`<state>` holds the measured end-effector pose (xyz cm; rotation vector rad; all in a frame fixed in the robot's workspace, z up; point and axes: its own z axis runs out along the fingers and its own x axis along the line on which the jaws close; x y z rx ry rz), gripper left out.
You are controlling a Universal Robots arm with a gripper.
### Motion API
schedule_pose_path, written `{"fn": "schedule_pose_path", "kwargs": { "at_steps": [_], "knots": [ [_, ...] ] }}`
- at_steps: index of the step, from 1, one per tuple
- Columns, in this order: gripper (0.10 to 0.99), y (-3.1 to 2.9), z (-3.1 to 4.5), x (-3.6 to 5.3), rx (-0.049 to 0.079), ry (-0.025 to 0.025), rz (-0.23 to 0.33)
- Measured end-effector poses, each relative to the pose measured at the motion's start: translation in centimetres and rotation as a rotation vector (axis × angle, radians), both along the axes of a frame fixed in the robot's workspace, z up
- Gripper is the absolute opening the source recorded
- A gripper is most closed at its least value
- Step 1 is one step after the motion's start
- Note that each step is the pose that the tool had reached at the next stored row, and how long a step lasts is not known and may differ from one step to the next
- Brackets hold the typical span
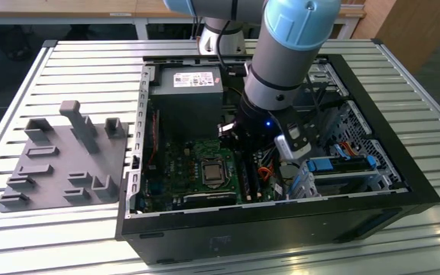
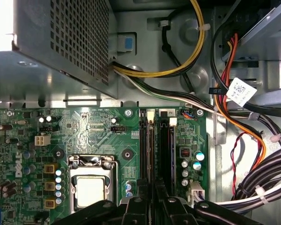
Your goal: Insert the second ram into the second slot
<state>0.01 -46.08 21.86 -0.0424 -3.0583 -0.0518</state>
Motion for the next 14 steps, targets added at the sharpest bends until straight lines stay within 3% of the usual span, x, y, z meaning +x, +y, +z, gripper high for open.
{"fn": "schedule_pose_path", "kwargs": {
  "at_steps": [3,4,9,14],
  "knots": [
    [0.196,0.01,0.08,0.00,0.000,-0.0002,0.000],
    [0.129,0.01,0.09,0.00,0.000,-0.0003,0.000],
    [0.118,0.00,0.14,0.00,0.000,0.0000,0.000],
    [0.118,0.01,0.11,0.01,-0.013,0.0000,0.000]
  ]
}}
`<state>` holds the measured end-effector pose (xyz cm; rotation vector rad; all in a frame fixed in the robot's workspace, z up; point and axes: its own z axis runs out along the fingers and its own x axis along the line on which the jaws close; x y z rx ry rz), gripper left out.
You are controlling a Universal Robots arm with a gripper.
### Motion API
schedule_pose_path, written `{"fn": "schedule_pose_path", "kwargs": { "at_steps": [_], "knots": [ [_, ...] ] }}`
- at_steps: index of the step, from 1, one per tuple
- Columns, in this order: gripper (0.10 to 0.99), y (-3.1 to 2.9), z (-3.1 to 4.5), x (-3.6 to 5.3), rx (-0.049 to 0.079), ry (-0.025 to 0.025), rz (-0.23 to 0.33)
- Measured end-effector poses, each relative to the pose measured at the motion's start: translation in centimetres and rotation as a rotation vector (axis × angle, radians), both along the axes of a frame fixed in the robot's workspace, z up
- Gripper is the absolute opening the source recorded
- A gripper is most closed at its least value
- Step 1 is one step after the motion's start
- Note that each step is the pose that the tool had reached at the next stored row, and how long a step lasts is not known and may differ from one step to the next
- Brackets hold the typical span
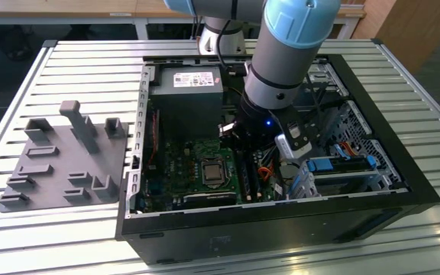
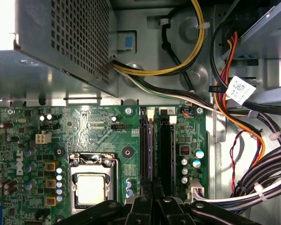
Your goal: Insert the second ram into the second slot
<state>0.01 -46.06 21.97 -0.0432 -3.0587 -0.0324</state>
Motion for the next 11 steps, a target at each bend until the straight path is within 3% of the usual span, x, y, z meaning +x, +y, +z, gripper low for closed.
{"fn": "schedule_pose_path", "kwargs": {
  "at_steps": [11],
  "knots": [
    [0.118,0.00,-0.32,0.00,0.004,0.0000,0.000]
  ]
}}
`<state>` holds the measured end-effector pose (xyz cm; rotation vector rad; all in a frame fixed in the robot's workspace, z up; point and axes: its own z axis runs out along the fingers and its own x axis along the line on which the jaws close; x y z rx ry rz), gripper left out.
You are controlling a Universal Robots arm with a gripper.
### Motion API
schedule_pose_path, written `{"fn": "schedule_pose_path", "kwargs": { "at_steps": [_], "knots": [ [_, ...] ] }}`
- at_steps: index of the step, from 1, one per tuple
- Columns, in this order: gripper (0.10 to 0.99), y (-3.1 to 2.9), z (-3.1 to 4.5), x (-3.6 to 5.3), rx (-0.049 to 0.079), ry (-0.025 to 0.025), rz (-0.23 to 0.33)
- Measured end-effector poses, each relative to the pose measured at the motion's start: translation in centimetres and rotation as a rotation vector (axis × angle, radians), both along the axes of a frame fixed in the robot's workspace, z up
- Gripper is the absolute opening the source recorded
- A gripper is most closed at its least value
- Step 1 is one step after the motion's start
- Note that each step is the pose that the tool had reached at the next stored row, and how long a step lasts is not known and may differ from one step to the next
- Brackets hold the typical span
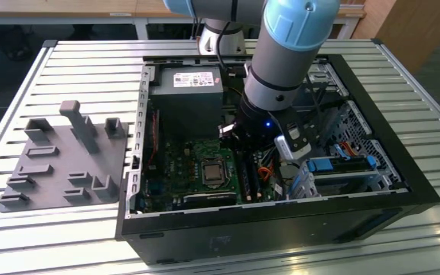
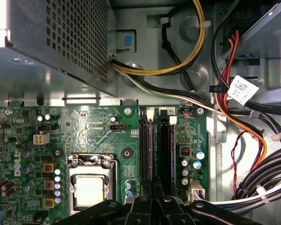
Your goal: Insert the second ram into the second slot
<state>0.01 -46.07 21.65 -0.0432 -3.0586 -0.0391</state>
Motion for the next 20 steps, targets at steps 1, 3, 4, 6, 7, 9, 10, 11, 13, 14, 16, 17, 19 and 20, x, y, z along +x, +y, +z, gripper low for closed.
{"fn": "schedule_pose_path", "kwargs": {
  "at_steps": [1,3,4,6,7,9,10,11,13,14,16,17,19,20],
  "knots": [
    [0.118,0.01,0.00,0.00,0.000,0.0000,0.000],
    [0.125,0.02,-0.02,0.00,0.000,0.0000,0.000],
    [0.125,0.03,-0.01,0.00,0.000,0.0000,0.000],
    [0.188,0.05,0.08,0.00,0.000,0.0000,0.000],
    [0.188,0.06,0.21,0.00,0.000,-0.0001,0.000],
    [0.188,0.08,0.70,0.00,0.000,0.0000,0.000],
    [0.188,0.08,0.93,0.00,0.000,0.0000,0.000],
    [0.188,0.09,1.22,0.00,0.000,0.0000,0.000],
    [0.188,0.10,1.78,0.00,0.000,0.0005,0.000],
    [0.188,0.10,2.03,0.00,0.000,0.0005,0.000],
    [0.188,0.10,2.46,0.00,0.000,0.0006,0.000],
    [0.188,0.10,2.50,0.00,0.000,0.0006,0.000],
    [0.176,0.10,2.56,0.00,0.000,0.0006,0.000],
    [0.110,0.10,2.59,0.00,0.000,0.0006,0.000]
  ]
}}
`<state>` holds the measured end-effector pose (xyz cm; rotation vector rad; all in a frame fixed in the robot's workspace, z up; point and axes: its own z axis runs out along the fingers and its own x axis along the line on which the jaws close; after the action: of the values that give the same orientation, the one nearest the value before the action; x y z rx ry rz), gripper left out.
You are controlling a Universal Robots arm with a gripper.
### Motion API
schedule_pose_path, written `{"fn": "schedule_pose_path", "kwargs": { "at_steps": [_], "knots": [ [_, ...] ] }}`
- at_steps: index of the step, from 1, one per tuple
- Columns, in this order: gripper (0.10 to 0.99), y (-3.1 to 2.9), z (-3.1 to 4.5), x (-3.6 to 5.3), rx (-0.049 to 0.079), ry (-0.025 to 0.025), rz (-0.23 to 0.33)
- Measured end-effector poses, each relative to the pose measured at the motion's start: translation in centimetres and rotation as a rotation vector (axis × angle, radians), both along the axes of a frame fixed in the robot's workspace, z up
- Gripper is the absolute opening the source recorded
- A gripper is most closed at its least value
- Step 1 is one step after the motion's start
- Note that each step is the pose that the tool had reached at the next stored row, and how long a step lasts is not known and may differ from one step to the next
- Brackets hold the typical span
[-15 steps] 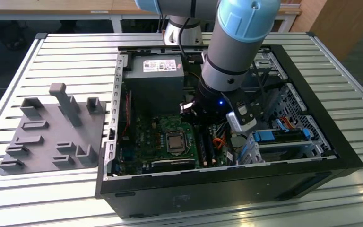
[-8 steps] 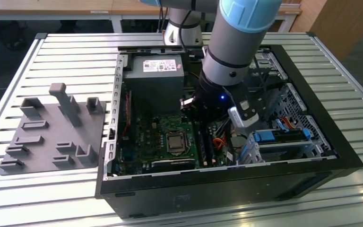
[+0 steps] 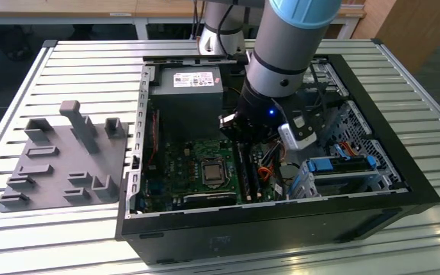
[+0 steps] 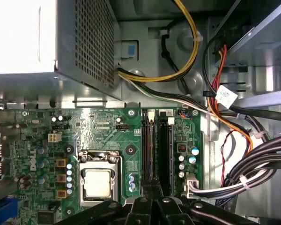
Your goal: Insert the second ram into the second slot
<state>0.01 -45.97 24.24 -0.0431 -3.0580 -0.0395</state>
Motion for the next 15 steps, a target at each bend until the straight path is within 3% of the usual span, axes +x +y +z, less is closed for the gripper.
{"fn": "schedule_pose_path", "kwargs": {
  "at_steps": [7,15],
  "knots": [
    [0.102,0.00,-0.46,0.02,0.000,-0.0012,0.000],
    [0.102,0.00,-1.79,0.05,0.000,-0.0012,0.000]
  ]
}}
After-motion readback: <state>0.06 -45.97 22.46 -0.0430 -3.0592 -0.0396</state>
